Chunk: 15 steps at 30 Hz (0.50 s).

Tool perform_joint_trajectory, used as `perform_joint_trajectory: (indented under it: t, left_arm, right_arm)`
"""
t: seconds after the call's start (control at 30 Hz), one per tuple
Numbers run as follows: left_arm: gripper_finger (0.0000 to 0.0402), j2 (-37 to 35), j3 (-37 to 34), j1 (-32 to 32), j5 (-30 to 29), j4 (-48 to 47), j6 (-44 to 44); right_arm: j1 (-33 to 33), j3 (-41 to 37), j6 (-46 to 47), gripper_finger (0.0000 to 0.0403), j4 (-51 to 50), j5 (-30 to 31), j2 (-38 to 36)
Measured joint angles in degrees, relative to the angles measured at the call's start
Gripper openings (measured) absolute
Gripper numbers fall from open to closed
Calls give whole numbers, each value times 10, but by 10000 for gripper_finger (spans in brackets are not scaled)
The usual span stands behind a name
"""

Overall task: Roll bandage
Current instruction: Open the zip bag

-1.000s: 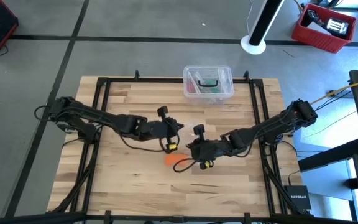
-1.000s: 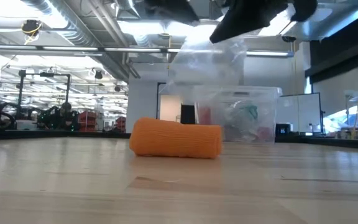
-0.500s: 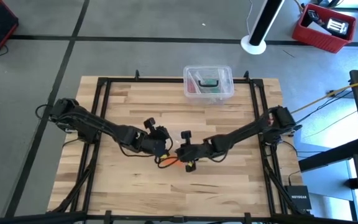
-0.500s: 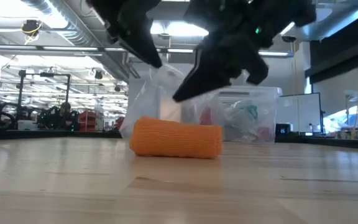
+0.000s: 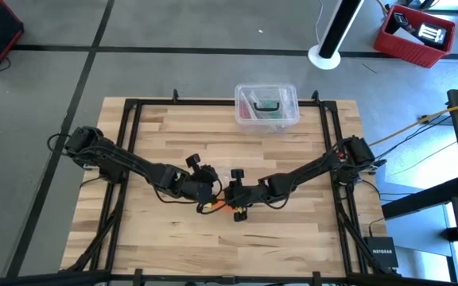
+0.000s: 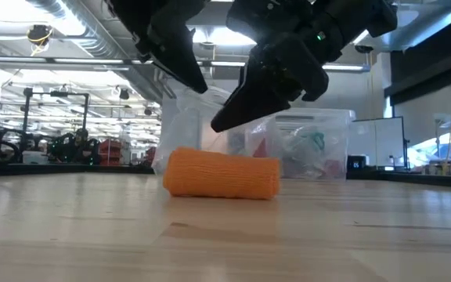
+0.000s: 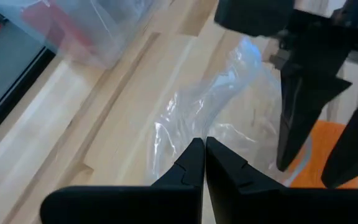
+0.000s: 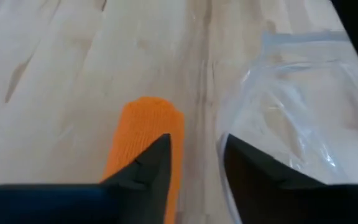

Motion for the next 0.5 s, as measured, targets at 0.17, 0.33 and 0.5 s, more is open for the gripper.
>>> perform_joint_trajectory:
  t: [0.17,0.33,0.5]
  left_arm:
    - [1,0,0,-1,2,-3,0]
    - [2,0,0,-1,2,-3,-3]
    - [2,0,0,-1,3,-3,-3]
  right_arm:
    - [2,0,0,204,-4,12,-18]
    - [10,0,3,229,-19,0,-57]
    - [9,1,49,234,-65,-52,-87]
